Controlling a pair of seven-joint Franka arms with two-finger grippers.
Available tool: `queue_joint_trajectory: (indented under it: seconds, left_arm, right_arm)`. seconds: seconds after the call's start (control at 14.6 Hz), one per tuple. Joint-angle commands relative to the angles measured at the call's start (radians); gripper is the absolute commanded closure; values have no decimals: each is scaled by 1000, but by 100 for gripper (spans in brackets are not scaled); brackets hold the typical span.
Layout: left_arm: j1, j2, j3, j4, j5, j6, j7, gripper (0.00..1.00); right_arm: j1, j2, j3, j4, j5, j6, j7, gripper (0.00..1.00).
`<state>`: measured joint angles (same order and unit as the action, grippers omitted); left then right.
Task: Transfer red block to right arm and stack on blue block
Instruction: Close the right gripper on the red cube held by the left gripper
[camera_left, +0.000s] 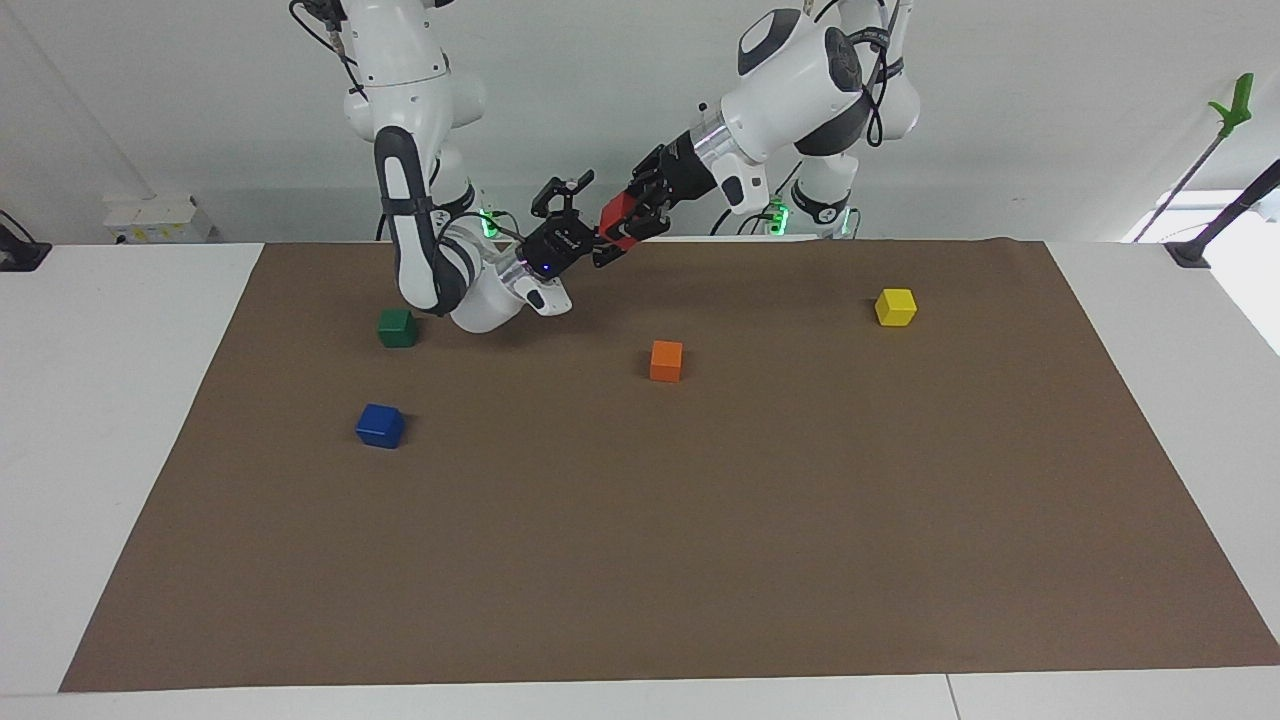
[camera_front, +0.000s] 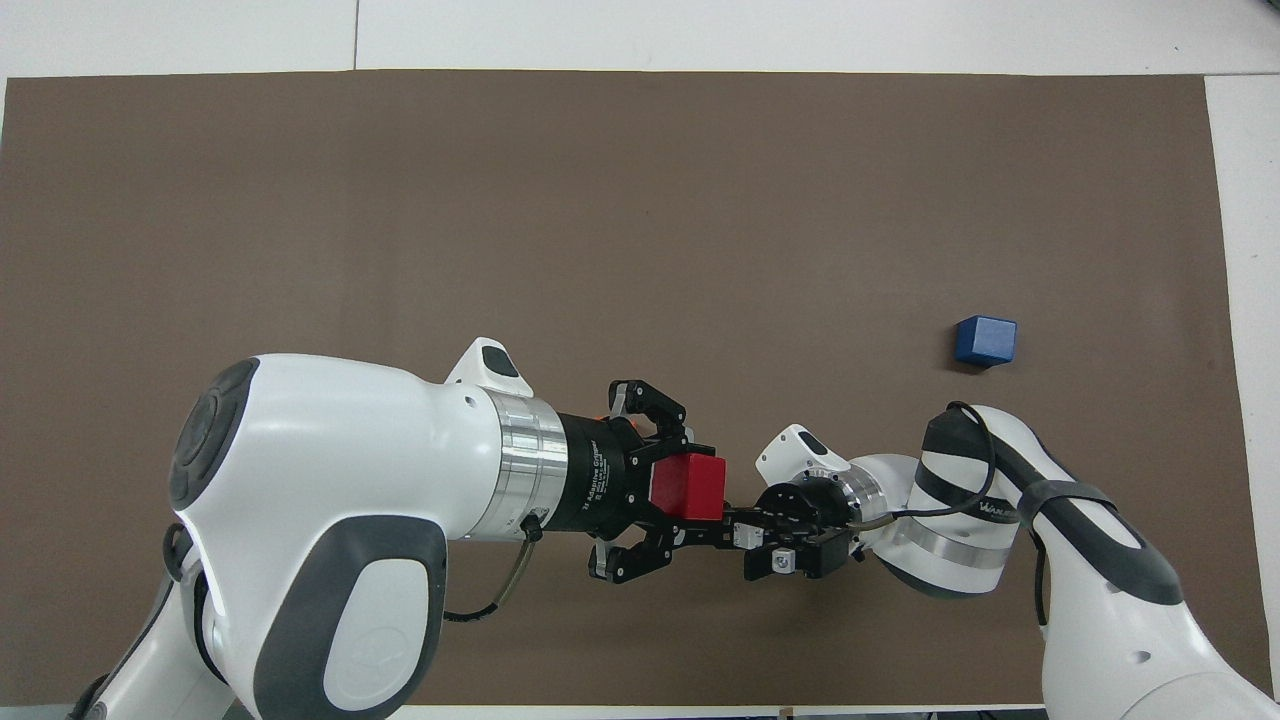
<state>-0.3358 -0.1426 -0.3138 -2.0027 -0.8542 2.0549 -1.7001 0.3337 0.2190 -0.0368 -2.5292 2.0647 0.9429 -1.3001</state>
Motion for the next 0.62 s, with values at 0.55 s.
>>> queue_joint_trajectory:
  seconds: [0.55]
  left_arm:
    - [-34,-120,9,-116,-26,-10,7,100]
  right_arm:
    - [51,74,6,30,106,-76,-56,0]
